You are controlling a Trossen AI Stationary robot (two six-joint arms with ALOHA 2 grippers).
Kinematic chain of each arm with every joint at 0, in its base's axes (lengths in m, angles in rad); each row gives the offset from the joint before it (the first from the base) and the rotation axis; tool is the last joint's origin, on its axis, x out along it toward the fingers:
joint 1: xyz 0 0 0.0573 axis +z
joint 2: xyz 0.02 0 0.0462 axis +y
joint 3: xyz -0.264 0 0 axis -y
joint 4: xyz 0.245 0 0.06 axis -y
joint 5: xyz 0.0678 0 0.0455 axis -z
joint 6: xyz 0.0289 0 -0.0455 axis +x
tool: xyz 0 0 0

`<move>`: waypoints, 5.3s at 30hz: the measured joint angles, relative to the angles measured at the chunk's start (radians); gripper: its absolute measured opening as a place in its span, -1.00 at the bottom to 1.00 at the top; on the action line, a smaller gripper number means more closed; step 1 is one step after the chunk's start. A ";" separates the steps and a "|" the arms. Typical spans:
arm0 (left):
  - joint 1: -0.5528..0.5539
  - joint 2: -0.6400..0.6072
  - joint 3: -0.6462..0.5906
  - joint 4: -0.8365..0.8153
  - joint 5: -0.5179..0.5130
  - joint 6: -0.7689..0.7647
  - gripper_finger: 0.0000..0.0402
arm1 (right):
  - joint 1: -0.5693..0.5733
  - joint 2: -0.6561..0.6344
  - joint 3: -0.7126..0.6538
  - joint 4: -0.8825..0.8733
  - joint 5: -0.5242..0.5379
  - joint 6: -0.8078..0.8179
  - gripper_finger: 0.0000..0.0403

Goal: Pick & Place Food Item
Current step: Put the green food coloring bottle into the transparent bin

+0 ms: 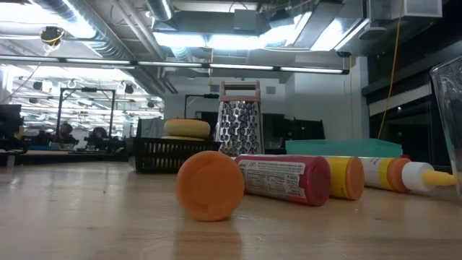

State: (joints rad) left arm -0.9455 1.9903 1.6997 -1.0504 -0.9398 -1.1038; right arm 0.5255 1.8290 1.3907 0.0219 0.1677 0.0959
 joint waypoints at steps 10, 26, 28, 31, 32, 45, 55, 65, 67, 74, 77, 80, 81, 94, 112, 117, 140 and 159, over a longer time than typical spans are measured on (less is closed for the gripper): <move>0.008 0.000 0.000 -0.025 -0.009 -0.007 -0.43 | 0.000 0.000 0.000 0.001 -0.027 0.008 -0.13; 0.013 0.001 0.000 -0.038 0.018 -0.029 -0.43 | 0.008 0.000 0.000 0.022 -0.030 0.011 -0.13; 0.012 0.001 0.000 -0.038 0.027 -0.034 -0.43 | 0.008 0.000 0.000 0.023 -0.030 0.011 -0.13; 0.013 0.001 0.000 -0.038 0.025 -0.035 -0.43 | 0.008 0.000 0.000 0.023 -0.030 0.011 -0.13; 0.012 0.001 0.000 -0.038 0.024 -0.034 -0.43 | 0.008 0.000 0.000 0.023 -0.030 0.011 -0.13; 0.012 0.001 -0.001 -0.037 0.016 -0.034 -0.43 | 0.008 0.000 0.000 0.024 -0.030 0.019 -0.40; 0.013 0.001 -0.001 -0.022 0.015 -0.023 -0.43 | 0.008 0.000 0.000 0.046 -0.030 0.020 -0.59; 0.013 0.001 -0.001 -0.018 0.015 -0.017 -0.43 | 0.008 0.000 0.000 0.046 -0.037 0.026 -0.56; 0.013 0.002 -0.001 -0.018 0.015 -0.016 -0.43 | 0.008 0.000 0.000 0.045 -0.051 0.027 -0.57; 0.013 0.002 -0.001 -0.018 0.015 -0.015 -0.43 | 0.008 0.000 0.000 0.045 -0.052 0.027 -0.58; 0.013 0.002 -0.001 -0.018 0.015 -0.015 -0.43 | 0.008 0.000 0.000 0.044 -0.052 0.027 -0.58; 0.013 0.002 -0.001 -0.018 0.015 -0.015 -0.43 | 0.008 0.000 0.000 0.042 -0.052 0.027 -0.61; 0.013 0.002 -0.001 -0.018 0.015 -0.015 -0.43 | 0.008 0.000 0.000 0.041 -0.052 0.027 -0.62; 0.012 0.002 -0.002 -0.019 0.022 -0.016 -0.43 | 0.006 -0.002 0.000 0.029 -0.052 0.027 -0.85; 0.013 0.002 -0.002 -0.019 -0.055 0.008 -0.13 | 0.006 -0.002 0.001 0.009 -0.053 0.026 -0.93; 0.013 0.002 -0.002 -0.019 -0.051 0.012 -0.40 | 0.006 -0.002 0.001 0.011 -0.061 0.025 -0.83; 0.058 0.002 -0.001 0.109 -0.037 0.197 -0.58 | 0.006 0.029 0.000 0.042 -0.081 0.024 -0.22; 0.023 0.001 0.000 0.027 -0.083 0.119 -0.58 | 0.008 0.026 0.000 0.008 -0.108 0.027 -0.18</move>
State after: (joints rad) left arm -0.9226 1.9915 1.6993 -1.0229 -1.0229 -0.9851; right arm 0.5339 1.8545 1.3911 0.0299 0.0595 0.1228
